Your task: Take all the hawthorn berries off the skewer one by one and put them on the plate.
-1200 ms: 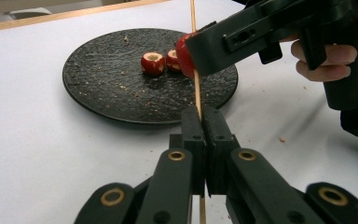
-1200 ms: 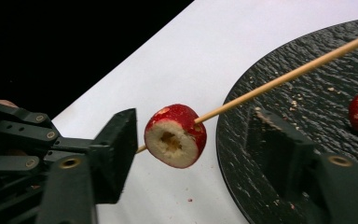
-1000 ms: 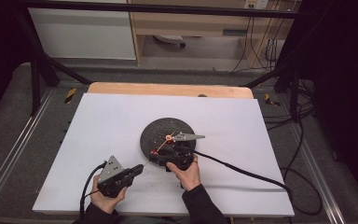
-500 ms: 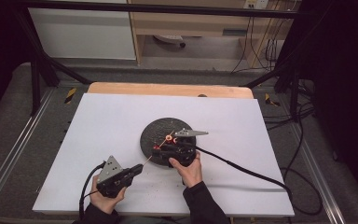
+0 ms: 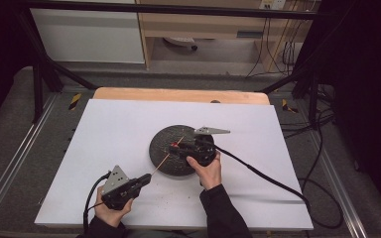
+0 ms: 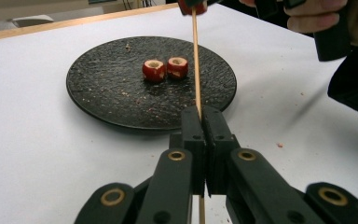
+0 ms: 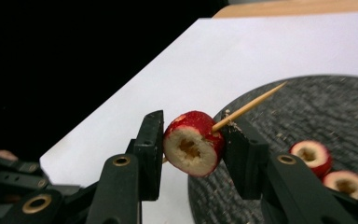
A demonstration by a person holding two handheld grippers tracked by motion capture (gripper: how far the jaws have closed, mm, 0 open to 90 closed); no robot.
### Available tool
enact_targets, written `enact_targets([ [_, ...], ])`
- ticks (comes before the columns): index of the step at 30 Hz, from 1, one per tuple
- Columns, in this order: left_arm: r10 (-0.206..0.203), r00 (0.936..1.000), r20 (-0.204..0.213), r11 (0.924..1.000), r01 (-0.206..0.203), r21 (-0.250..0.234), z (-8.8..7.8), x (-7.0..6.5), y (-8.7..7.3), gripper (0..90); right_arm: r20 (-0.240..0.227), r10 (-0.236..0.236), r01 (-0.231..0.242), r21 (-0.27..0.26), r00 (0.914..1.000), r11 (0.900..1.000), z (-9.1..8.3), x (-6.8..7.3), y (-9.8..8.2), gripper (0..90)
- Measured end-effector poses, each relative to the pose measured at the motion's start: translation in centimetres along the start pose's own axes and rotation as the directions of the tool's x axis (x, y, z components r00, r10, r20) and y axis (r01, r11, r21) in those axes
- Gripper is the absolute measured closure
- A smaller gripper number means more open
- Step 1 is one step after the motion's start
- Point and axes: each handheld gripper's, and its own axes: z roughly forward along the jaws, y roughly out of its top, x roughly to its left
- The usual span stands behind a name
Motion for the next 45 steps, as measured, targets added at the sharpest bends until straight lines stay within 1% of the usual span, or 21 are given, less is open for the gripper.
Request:
enact_targets([
  [5,-0.002,1.0000,0.000,1.0000,0.002,-0.003,-0.1,0.0,0.0,88.4,0.022,0.002,-0.002,-0.019,0.9998,1.000,-0.6,-0.5,1.1,61.5],
  [14,-0.004,1.0000,-0.002,1.0000,0.004,0.001,-0.1,0.2,-0.1,88.4,0.075,0.006,-0.003,-0.042,0.9972,0.999,-1.4,-1.9,2.8,61.5],
  [16,-0.005,1.0000,-0.003,1.0000,0.005,0.001,-0.1,0.2,-0.1,88.4,0.083,0.008,-0.004,-0.049,0.9965,0.999,-1.5,-2.1,3.1,61.5],
  [19,-0.005,1.0000,-0.004,1.0000,0.005,0.002,-0.2,0.2,-0.1,88.4,0.105,0.005,0.000,-0.045,0.9944,0.999,-1.8,-2.6,3.4,61.5],
  [22,-0.007,1.0000,-0.005,1.0000,0.007,0.003,-0.1,0.3,-0.1,88.4,0.118,0.012,-0.007,-0.041,0.9930,0.999,-2.0,-3.1,3.3,61.4],
  [26,-0.012,0.9999,-0.006,0.9999,0.012,0.008,-0.1,0.3,-0.2,88.4,0.126,0.030,-0.025,-0.039,0.9916,0.999,-2.2,-3.8,2.7,61.5],
  [30,-0.012,0.9999,-0.009,0.9999,0.012,0.007,-0.1,0.3,-0.2,88.4,0.138,0.036,-0.032,-0.028,0.9898,0.999,-2.1,-4.4,1.9,61.4],
  [32,-0.013,0.9999,-0.009,0.9999,0.013,0.008,-0.1,0.4,-0.2,88.4,0.140,0.036,-0.034,-0.012,0.9895,0.999,-1.9,-4.6,1.3,61.4],
  [35,-0.014,0.9999,-0.011,0.9999,0.014,0.008,-0.1,0.4,-0.2,88.4,0.152,0.027,-0.031,0.024,0.9880,0.999,-1.3,-4.9,0.0,61.4],
  [39,-0.014,0.9998,-0.013,0.9999,0.014,0.009,-0.1,0.4,-0.2,88.4,0.148,0.044,-0.053,0.053,0.9880,0.997,-0.5,-5.4,-2.1,61.4],
  [43,-0.017,0.9998,-0.013,0.9998,0.017,0.011,-0.1,0.5,-0.2,88.3,0.157,0.038,-0.053,0.094,0.9868,0.994,0.2,-5.7,-3.6,61.4],
  [45,-0.019,0.9997,-0.014,0.9997,0.019,0.012,-0.1,0.5,-0.2,88.4,0.162,0.021,-0.041,0.117,0.9866,0.992,0.6,-5.6,-4.2,61.4],
])
